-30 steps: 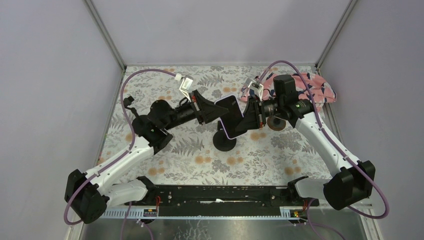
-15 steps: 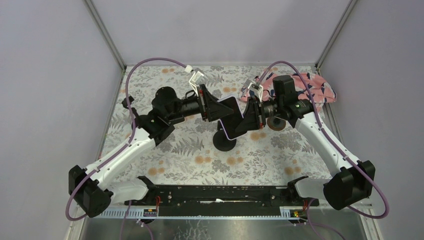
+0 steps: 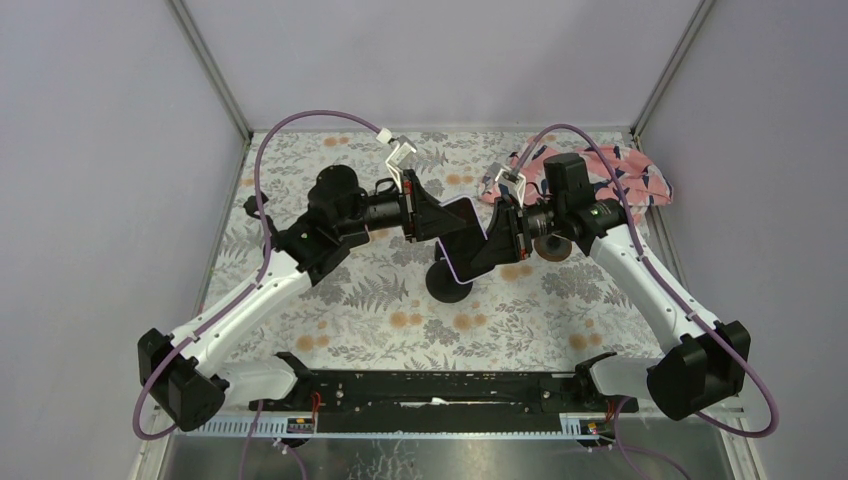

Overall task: Place the phone on the phone stand
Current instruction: Pick up the phone at the center of the board.

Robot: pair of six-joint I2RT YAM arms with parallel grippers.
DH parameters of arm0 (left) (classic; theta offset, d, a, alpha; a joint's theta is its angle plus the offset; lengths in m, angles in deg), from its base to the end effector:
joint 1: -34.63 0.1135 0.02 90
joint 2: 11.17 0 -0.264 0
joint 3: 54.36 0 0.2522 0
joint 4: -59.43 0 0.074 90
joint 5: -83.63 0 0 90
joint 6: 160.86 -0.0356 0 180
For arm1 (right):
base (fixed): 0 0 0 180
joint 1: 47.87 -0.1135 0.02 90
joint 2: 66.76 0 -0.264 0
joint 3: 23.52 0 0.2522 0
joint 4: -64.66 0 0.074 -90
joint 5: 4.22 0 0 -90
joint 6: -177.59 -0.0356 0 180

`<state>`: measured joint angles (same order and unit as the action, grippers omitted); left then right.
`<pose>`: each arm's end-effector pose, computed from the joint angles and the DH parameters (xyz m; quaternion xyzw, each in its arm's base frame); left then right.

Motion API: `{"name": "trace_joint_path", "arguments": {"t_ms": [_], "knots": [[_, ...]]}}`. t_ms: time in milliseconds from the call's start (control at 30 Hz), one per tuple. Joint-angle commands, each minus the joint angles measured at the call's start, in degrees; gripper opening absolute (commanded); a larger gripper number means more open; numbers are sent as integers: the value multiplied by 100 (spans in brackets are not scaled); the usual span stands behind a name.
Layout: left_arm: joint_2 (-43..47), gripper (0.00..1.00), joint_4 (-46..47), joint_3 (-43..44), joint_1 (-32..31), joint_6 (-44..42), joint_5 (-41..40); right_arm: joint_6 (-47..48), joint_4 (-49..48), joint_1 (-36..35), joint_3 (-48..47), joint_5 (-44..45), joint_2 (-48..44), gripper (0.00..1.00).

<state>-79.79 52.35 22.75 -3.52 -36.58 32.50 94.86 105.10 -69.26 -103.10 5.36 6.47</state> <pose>0.2024 -0.1874 0.3991 0.2603 0.6501 -0.5863 0.4073 0.2299 0.1278 0.3494 -0.4602 0.5787 0.6099 0.2852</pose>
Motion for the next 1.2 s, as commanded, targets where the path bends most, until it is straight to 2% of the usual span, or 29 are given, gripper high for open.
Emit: {"name": "trace_joint_path", "arguments": {"t_ms": [0, 267, 467, 867, 933, 1100, 1167], "knots": [[-7, 26, -219, 240, -56, -222, 472, 132, 64, -39, -346, 41, -46, 4], [53, 33, -328, 202, -39, -291, 700, 274, 213, -41, -405, 90, -37, 4], [93, 28, -265, 160, -13, -225, 790, 303, 238, -38, -414, 88, -37, 4], [157, 28, -352, 150, 89, -270, 1027, 389, 317, -36, -431, 114, -46, 5], [152, 25, -353, 149, 104, -267, 1063, 390, 321, -36, -431, 117, -46, 5], [106, 5, -298, 143, 98, -223, 1140, 404, 329, -36, -427, 122, -41, 5], [99, 4, -269, 117, 102, -195, 1127, 407, 329, -33, -423, 117, -44, 5]]}}
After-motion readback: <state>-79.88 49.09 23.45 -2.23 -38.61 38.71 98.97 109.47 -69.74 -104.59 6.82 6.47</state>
